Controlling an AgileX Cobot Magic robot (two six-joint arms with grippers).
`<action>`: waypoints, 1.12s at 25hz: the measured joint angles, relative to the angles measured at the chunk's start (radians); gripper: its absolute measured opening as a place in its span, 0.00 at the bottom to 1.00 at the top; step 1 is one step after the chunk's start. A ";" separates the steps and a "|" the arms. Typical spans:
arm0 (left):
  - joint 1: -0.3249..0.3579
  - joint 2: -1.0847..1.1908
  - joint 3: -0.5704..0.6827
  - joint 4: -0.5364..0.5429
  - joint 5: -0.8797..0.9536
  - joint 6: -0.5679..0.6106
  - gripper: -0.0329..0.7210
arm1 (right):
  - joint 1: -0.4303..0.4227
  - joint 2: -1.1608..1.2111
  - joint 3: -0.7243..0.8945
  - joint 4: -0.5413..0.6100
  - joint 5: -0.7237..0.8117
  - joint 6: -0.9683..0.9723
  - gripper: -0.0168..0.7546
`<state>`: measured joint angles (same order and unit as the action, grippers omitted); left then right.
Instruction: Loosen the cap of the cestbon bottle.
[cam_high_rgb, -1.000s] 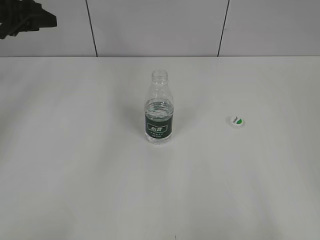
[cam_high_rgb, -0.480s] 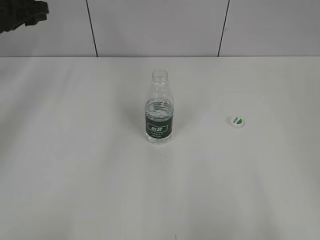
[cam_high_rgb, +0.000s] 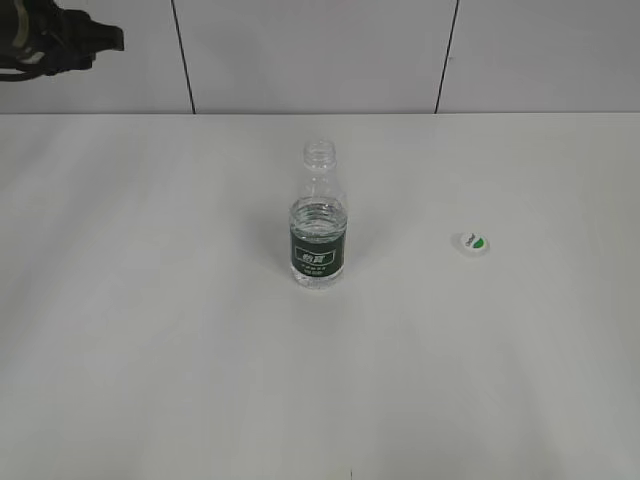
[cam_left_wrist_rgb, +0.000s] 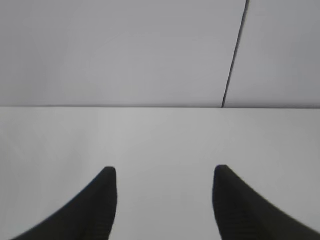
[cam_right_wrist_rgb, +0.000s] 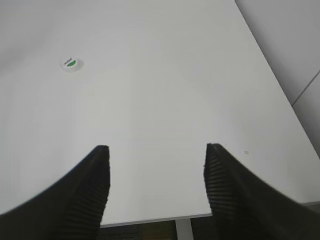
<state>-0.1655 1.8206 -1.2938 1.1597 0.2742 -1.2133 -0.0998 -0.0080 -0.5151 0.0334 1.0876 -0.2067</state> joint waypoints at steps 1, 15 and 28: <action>-0.006 0.000 0.000 -0.052 0.024 0.035 0.56 | 0.000 0.000 0.000 0.000 0.000 0.000 0.62; -0.027 -0.080 0.000 -0.609 0.254 0.560 0.56 | 0.000 0.000 0.000 0.000 0.001 0.000 0.62; -0.003 -0.142 0.006 -1.093 0.508 1.093 0.56 | 0.000 0.000 0.000 0.000 0.002 0.000 0.62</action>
<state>-0.1680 1.6781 -1.2877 0.0662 0.7821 -0.1204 -0.0998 -0.0080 -0.5151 0.0334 1.0895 -0.2067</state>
